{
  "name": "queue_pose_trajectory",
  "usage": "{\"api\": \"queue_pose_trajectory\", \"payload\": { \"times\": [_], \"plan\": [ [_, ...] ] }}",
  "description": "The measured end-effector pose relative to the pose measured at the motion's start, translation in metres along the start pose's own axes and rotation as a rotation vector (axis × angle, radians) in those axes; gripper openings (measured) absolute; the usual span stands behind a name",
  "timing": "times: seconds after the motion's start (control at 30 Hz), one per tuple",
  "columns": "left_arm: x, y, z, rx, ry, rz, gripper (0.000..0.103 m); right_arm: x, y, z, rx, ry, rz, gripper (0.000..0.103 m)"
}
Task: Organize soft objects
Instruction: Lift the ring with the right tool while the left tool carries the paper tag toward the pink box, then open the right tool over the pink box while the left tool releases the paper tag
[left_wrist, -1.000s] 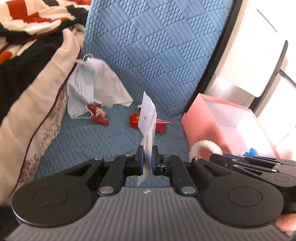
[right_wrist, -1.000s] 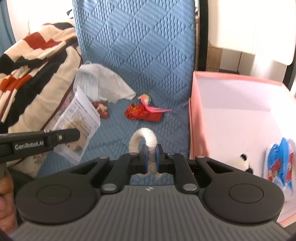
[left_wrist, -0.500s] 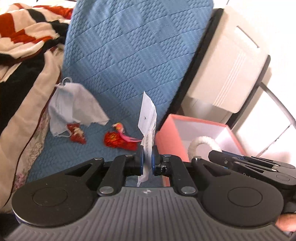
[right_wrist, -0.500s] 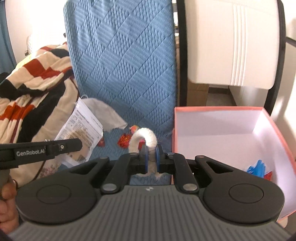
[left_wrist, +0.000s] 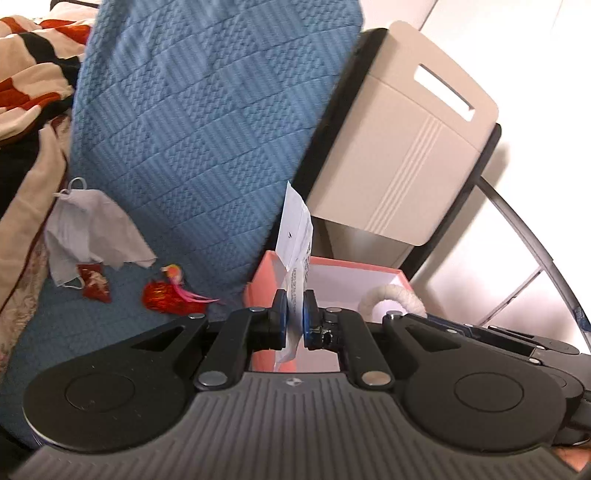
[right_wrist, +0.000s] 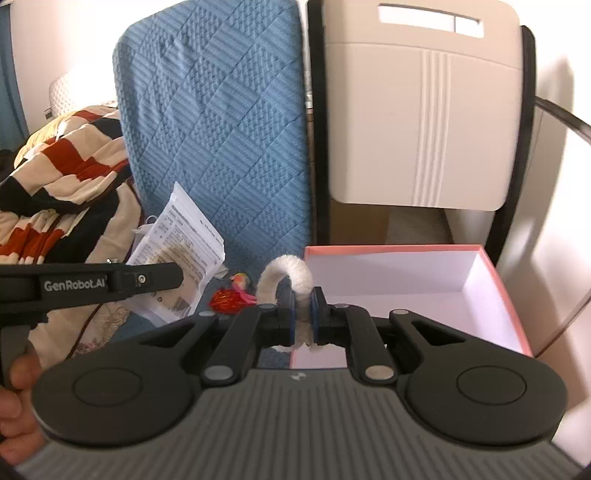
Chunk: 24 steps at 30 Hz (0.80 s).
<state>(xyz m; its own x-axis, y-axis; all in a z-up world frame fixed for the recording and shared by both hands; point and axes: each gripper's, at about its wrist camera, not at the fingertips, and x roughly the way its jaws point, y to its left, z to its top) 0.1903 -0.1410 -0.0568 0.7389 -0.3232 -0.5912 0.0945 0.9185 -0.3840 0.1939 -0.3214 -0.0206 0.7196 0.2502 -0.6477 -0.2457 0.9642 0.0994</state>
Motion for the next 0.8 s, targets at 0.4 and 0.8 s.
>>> {"api": "queue_pose_trajectory", "payload": {
  "times": [0.4, 0.8],
  "plan": [
    [0.055, -0.044, -0.033, 0.027, 0.085, -0.009, 0.01, 0.01, -0.065, -0.023, 0.031, 0.073, -0.065, 0.012],
    [0.102, -0.048, -0.078, 0.022, 0.219, 0.052, 0.01, 0.037, -0.109, -0.082, 0.085, 0.222, -0.087, 0.012]
  ]
}}
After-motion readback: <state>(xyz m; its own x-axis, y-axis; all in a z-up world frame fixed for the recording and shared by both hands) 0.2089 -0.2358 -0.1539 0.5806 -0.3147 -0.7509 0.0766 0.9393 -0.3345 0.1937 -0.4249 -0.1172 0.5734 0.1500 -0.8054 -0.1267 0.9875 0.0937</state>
